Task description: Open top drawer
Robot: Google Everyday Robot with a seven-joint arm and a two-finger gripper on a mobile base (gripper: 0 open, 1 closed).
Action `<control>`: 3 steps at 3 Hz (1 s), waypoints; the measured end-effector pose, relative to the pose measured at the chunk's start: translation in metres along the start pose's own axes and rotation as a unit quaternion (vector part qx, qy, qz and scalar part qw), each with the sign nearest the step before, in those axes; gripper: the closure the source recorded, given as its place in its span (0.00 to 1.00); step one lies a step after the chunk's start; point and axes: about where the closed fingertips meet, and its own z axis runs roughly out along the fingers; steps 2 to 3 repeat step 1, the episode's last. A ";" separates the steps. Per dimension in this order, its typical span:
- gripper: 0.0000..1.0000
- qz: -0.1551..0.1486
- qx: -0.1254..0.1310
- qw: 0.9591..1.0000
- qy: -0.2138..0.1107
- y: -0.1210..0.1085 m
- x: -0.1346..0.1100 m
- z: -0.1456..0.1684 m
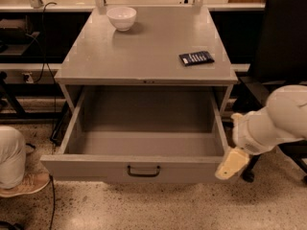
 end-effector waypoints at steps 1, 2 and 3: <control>0.00 0.020 0.028 0.999 0.001 -0.023 0.026 -0.027; 0.00 0.020 0.028 0.999 0.001 -0.023 0.026 -0.027; 0.00 0.020 0.028 0.999 0.001 -0.023 0.026 -0.027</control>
Offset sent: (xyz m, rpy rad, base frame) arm 0.0000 0.0000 0.0000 0.0000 0.0000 0.0000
